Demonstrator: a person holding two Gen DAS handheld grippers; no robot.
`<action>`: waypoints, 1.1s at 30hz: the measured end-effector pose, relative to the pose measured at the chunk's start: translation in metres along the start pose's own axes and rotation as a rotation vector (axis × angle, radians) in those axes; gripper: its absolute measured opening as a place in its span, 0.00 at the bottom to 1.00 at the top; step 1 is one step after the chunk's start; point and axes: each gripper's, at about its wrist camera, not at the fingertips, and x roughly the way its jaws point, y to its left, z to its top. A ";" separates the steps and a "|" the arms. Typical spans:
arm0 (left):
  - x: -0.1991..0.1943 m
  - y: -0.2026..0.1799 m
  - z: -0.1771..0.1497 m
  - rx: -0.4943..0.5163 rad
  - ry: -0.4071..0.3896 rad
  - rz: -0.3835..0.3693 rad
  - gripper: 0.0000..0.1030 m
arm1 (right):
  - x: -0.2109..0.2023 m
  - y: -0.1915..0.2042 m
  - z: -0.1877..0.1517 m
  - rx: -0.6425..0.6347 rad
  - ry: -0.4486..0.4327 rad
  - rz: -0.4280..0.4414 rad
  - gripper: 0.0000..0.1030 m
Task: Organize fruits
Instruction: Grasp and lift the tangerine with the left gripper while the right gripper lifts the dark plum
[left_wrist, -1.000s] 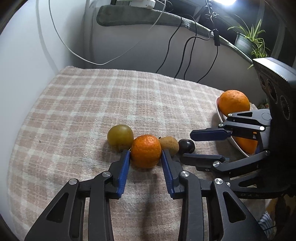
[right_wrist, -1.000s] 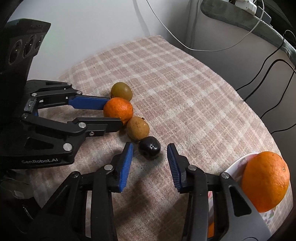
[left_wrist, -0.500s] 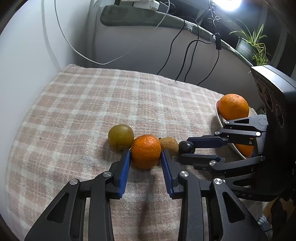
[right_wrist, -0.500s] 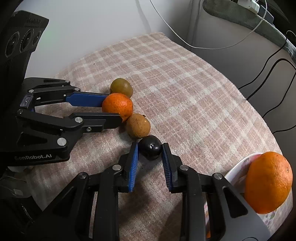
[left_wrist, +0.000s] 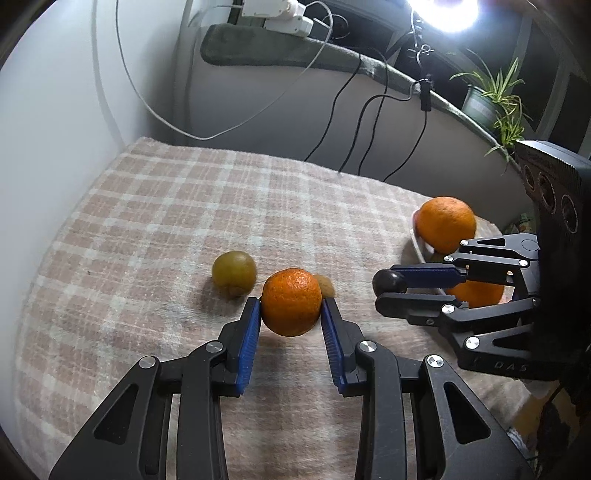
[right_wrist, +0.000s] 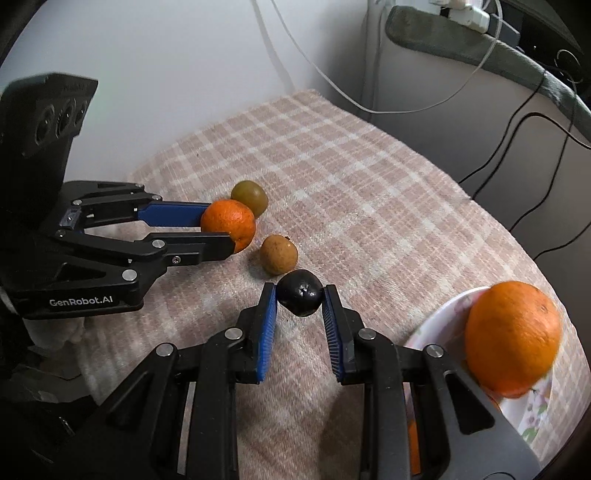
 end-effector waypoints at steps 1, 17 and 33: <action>-0.002 -0.002 0.000 0.002 -0.003 -0.002 0.31 | -0.004 -0.001 -0.001 0.006 -0.008 0.001 0.25; 0.000 -0.051 0.008 0.057 -0.017 -0.082 0.31 | -0.081 -0.047 -0.039 0.132 -0.135 -0.028 0.25; 0.012 -0.092 0.009 0.118 0.007 -0.140 0.31 | -0.122 -0.111 -0.094 0.267 -0.167 -0.134 0.25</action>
